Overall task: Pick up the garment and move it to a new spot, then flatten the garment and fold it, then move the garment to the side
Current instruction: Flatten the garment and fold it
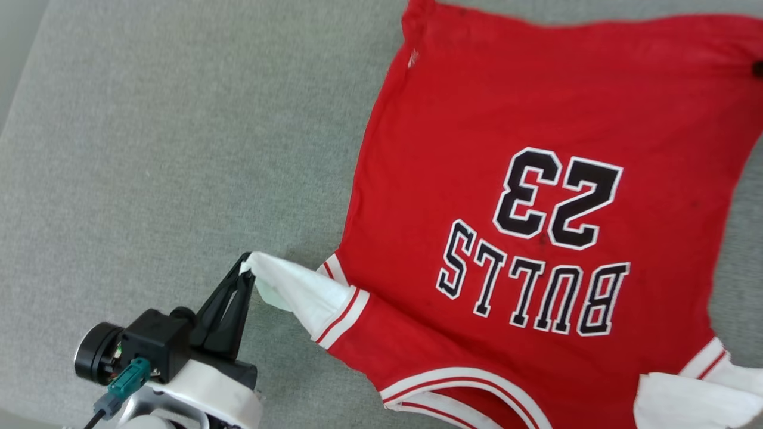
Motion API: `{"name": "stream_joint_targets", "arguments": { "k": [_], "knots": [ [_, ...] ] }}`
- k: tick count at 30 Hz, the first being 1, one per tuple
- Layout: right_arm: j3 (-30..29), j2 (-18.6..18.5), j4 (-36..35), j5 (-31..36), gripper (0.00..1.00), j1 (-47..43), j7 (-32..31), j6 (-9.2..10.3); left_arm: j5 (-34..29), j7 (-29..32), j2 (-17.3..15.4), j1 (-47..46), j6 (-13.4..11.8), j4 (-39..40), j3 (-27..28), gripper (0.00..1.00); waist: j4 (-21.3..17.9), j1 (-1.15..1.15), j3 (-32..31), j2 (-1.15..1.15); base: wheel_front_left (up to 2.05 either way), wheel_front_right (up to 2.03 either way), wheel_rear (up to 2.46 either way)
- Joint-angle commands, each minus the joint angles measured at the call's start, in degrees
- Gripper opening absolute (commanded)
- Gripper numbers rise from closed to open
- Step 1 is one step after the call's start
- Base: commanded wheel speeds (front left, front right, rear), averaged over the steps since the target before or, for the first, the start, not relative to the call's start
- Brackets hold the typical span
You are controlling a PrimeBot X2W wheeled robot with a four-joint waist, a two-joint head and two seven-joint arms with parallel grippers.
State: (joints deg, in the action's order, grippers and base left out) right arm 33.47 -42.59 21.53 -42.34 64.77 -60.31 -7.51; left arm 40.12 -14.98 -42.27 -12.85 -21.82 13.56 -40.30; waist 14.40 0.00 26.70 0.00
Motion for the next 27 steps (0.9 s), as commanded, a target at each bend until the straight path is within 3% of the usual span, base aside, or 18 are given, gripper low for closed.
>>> {"name": "stream_joint_targets", "arguments": {
  "k": [1,9,17,22,27],
  "knots": [
    [1.92,-2.21,-2.47,-1.75,0.00,-2.04,0.90,0.03,0.27,-0.20,-0.55,1.34,-0.85,0.37,0.41,0.00,-2.70,0.00,-4.45,0.00,0.00,0.00,0.00],
    [7.16,-11.62,-12.66,-8.53,0.00,-10.75,5.12,0.04,1.34,0.86,-2.40,4.89,-2.65,1.52,0.48,0.00,-6.55,0.00,-9.48,0.00,0.00,0.00,0.00],
    [7.49,-21.52,-18.34,-15.07,0.00,-29.42,11.63,0.04,2.24,0.98,-3.85,8.23,-4.52,2.51,1.00,0.00,-9.78,0.00,-12.60,0.00,0.00,0.00,0.00],
    [6.17,-22.59,-16.46,-18.27,0.00,-44.09,17.23,0.04,2.52,0.63,-4.00,9.91,-5.35,3.15,1.50,0.00,-11.22,0.00,-13.06,0.00,0.00,0.00,0.00],
    [4.75,-19.53,-14.10,-19.45,0.00,-55.84,21.96,0.03,2.28,0.45,-4.34,10.56,-5.56,3.53,1.94,0.00,-11.94,0.00,-12.85,0.00,0.00,0.00,0.00]
  ]
}}
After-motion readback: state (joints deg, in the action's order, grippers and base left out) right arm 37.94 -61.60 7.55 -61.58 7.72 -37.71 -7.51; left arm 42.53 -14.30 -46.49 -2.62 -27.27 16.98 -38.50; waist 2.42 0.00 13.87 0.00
